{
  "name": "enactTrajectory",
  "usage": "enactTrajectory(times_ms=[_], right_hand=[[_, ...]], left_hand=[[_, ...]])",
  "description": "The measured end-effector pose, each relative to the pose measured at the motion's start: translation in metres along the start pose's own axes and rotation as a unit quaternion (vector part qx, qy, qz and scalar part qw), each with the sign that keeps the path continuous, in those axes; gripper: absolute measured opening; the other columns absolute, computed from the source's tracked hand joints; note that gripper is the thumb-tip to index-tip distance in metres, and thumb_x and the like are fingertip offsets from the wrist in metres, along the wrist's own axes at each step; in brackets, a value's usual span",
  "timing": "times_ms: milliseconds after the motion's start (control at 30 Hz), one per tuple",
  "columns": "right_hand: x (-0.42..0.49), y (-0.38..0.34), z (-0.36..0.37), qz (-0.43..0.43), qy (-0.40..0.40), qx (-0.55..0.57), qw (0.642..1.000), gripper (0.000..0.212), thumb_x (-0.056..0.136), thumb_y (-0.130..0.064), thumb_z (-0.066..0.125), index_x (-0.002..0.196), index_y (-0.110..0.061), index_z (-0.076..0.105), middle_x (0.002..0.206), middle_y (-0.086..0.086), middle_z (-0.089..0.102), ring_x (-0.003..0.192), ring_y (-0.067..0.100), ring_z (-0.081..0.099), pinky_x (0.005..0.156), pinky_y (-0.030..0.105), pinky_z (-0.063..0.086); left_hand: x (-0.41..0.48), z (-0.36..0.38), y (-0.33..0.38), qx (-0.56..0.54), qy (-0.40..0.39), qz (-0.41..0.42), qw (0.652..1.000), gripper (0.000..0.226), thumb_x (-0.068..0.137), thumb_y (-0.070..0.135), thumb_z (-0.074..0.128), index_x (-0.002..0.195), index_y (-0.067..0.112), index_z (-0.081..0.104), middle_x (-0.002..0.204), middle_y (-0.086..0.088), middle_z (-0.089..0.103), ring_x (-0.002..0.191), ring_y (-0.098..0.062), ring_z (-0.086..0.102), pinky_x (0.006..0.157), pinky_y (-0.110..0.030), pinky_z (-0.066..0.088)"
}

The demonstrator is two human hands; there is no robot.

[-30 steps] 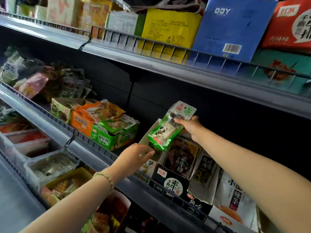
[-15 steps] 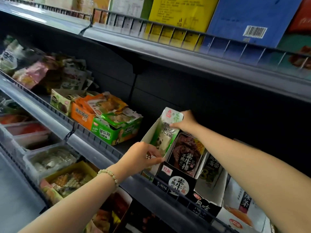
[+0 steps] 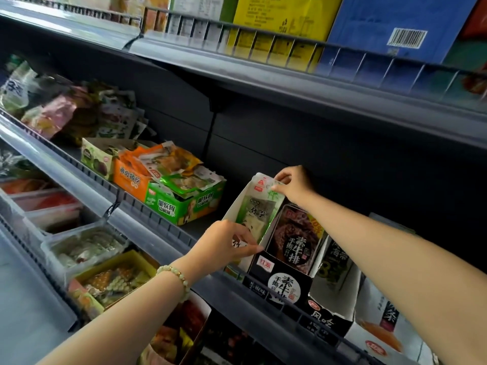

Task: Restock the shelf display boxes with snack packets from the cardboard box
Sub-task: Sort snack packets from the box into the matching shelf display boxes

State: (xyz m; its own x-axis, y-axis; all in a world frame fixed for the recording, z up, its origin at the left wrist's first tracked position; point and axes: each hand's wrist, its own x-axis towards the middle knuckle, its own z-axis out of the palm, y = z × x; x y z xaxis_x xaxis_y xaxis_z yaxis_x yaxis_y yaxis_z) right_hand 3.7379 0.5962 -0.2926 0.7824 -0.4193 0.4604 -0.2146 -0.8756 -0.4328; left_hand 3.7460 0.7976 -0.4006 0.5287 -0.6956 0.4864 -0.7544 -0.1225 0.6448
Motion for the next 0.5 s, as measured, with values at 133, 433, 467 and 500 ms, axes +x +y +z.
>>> enactTrajectory(times_ms=[133,433,467,500], right_hand=[[-0.004,0.008,0.004,-0.035,0.003,-0.015,0.999,0.012,0.078,-0.008,0.076,0.087,-0.014,0.070,0.084,-0.001,0.067,0.081,0.016,0.064,0.075,0.036,0.056],[-0.072,0.000,-0.048,-0.057,-0.028,0.022,0.998,0.028,0.092,-0.021,0.062,0.120,-0.018,0.062,0.120,-0.001,0.061,0.113,0.013,0.054,0.092,0.028,0.046],[-0.091,-0.001,-0.057,-0.059,-0.051,0.023,0.997,0.030,0.093,-0.024,0.061,0.123,-0.021,0.061,0.122,-0.004,0.058,0.117,0.011,0.052,0.095,0.028,0.044],[-0.111,-0.001,-0.065,-0.059,-0.077,0.025,0.995,0.033,0.094,-0.026,0.059,0.127,-0.024,0.058,0.128,-0.006,0.055,0.121,0.009,0.048,0.099,0.028,0.041]], left_hand=[[0.000,0.000,0.001,0.008,0.000,-0.004,1.000,0.022,0.080,0.043,0.071,0.085,0.022,0.075,0.086,0.015,0.068,0.078,0.006,0.057,0.070,-0.004,0.042],[-0.020,-0.002,0.021,0.073,0.031,-0.023,0.997,0.043,0.083,0.050,0.064,0.117,0.023,0.066,0.118,0.008,0.063,0.112,-0.009,0.052,0.095,-0.021,0.040],[-0.028,-0.001,0.024,0.067,0.035,-0.031,0.997,0.051,0.083,0.052,0.063,0.126,0.024,0.061,0.124,0.008,0.059,0.118,-0.009,0.049,0.095,-0.019,0.037],[-0.037,-0.001,0.028,0.053,0.033,-0.040,0.997,0.058,0.082,0.055,0.061,0.131,0.026,0.056,0.129,0.008,0.055,0.123,-0.009,0.047,0.096,-0.020,0.036]])
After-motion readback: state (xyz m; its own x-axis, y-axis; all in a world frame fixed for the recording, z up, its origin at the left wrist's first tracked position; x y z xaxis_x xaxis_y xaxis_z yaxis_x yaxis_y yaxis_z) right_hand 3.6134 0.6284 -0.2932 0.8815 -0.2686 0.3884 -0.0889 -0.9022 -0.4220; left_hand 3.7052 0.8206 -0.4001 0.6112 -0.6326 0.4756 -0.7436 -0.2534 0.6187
